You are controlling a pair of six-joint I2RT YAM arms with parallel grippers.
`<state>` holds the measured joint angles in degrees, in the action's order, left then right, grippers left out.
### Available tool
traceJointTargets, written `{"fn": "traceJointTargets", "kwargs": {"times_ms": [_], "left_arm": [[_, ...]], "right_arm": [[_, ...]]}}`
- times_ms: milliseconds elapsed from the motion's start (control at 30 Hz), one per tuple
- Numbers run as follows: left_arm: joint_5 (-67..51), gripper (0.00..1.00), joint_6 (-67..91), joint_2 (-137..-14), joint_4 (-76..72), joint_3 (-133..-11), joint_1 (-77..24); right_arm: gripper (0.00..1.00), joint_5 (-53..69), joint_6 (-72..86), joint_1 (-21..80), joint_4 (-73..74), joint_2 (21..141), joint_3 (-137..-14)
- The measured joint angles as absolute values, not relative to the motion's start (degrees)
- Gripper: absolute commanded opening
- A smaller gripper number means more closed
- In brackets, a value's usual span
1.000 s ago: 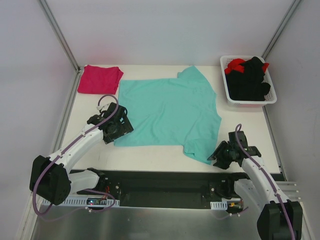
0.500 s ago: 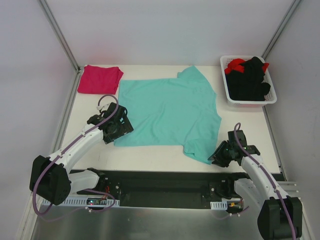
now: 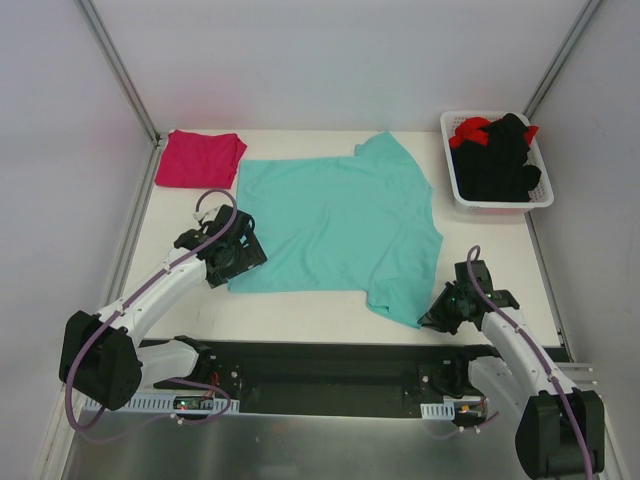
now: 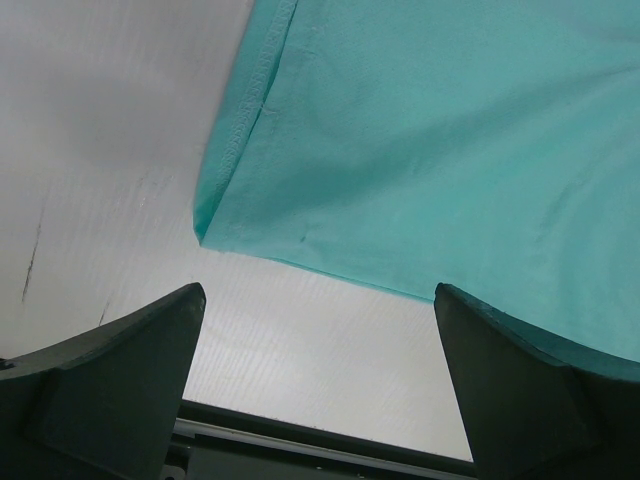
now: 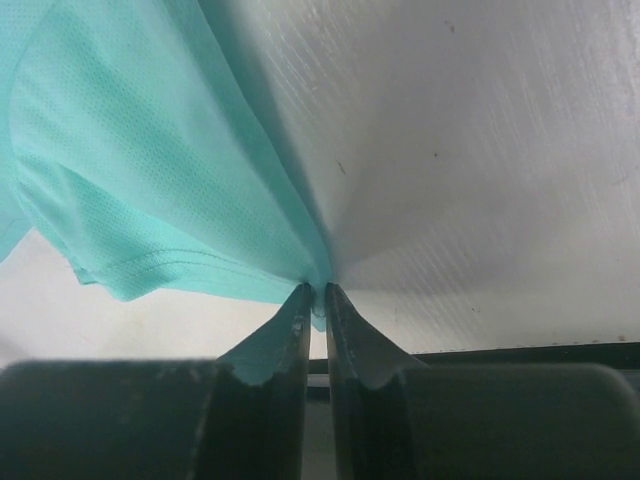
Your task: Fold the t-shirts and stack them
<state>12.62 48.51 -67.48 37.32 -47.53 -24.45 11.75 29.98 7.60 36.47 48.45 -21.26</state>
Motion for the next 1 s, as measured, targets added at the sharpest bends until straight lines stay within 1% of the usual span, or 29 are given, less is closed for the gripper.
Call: {"fn": "traceJointTargets", "kwargs": {"times_ms": [100,133,367,533,633,733,767,833,867,1000], "left_arm": [[12.6,0.99,48.5,-67.5,37.3,-47.5,-24.4],[12.6,0.99,48.5,-67.5,37.3,-47.5,-24.4],[13.1,0.99,48.7,-67.5,37.3,-47.0,-24.3],[12.1,0.99,48.7,-67.4,36.6,-45.2,-20.1],[11.2,0.96,48.8,-66.7,35.6,-42.6,-18.0],[8.9,0.88,49.1,-64.5,33.4,-38.7,-15.3],[8.2,0.83,49.2,-63.9,32.9,-37.6,-14.4],[7.3,0.77,49.9,-63.0,32.0,-35.4,-12.9],[6.9,0.71,50.2,-62.7,31.6,-34.6,-12.6],[5.8,0.63,51.3,-61.6,29.5,-32.4,-12.4]], "right_arm": [[0.03,11.7,30.0,7.7,36.4,48.4,-21.3],[0.01,11.7,29.9,7.7,36.4,48.4,-21.3],[0.01,11.7,29.9,7.7,36.5,48.2,-21.3],[0.01,11.7,29.8,7.7,36.7,47.6,-21.3],[0.01,11.7,29.8,7.7,36.8,47.4,-21.3],[0.01,11.7,29.8,7.7,36.8,47.4,-21.3],[0.01,11.8,29.8,7.7,36.8,47.4,-21.3],[0.01,11.8,29.8,7.7,36.9,47.4,-21.3],[0.01,11.8,29.8,7.7,36.9,47.3,-21.3],[0.01,11.8,29.8,7.7,36.9,47.2,-21.3]]}}
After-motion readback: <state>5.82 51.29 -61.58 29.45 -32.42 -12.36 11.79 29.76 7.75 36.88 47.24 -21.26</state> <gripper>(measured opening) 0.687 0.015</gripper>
